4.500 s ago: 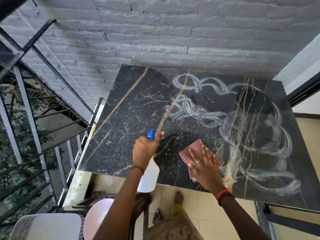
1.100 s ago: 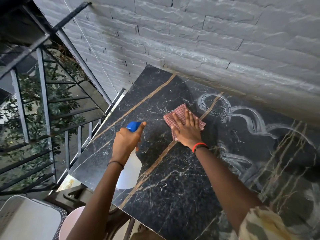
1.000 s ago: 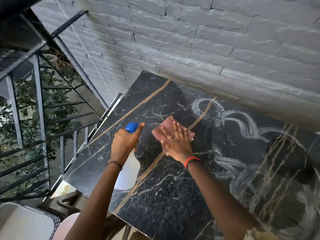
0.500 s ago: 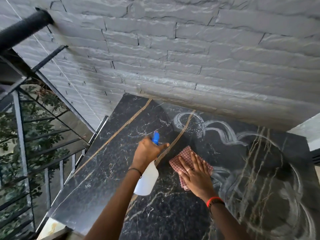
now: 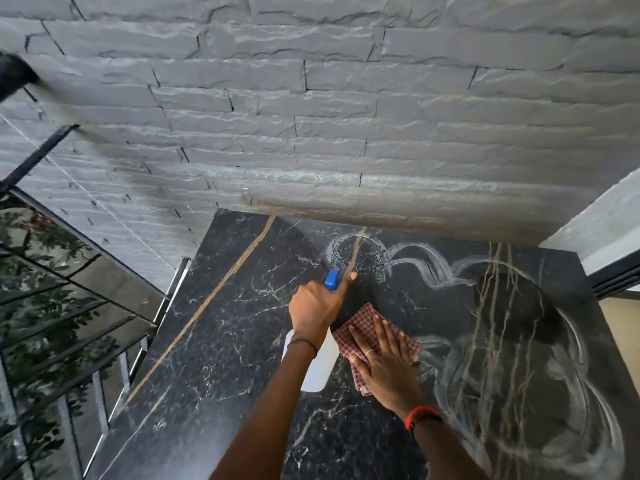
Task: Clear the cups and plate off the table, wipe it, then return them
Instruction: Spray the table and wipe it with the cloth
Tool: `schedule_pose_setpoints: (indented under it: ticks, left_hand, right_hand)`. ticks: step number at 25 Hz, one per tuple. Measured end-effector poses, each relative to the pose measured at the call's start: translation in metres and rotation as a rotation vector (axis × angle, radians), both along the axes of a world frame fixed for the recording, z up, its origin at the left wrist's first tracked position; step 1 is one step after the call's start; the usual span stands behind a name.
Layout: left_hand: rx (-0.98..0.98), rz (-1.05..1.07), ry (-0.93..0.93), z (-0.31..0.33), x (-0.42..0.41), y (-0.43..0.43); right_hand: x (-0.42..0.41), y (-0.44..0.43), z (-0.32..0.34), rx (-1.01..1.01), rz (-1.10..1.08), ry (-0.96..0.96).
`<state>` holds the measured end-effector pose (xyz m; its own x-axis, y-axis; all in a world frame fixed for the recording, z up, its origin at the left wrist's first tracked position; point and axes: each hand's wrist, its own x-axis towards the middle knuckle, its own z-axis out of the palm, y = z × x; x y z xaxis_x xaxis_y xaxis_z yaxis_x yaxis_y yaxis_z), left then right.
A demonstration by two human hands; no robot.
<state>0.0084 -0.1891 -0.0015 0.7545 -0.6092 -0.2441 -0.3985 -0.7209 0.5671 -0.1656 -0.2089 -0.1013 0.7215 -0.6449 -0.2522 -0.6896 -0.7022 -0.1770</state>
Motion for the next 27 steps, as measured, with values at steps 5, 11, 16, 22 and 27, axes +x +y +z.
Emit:
schedule_pose_setpoints:
  ticks: [5, 11, 16, 22, 27]
  left_hand:
    - [-0.017, -0.008, -0.017, 0.002, 0.004, -0.002]
    - [-0.045, -0.062, 0.109, -0.003, 0.012, -0.004]
    - [-0.075, -0.034, 0.154, -0.002, 0.029, -0.004]
    - [-0.064, 0.021, 0.196, -0.009, 0.060, 0.003]
    - [-0.006, 0.067, 0.259, -0.022, 0.085, 0.009]
  right_hand:
    - [0.000, 0.003, -0.002, -0.002, -0.024, -0.052]
    - [0.001, 0.004, -0.006, -0.004, -0.039, -0.045]
    - [0.012, -0.008, -0.006, 0.023, -0.086, -0.038]
    - [0.065, -0.102, -0.002, 0.013, -0.199, -0.011]
    - [0.140, -0.140, -0.004, 0.087, -0.291, -0.024]
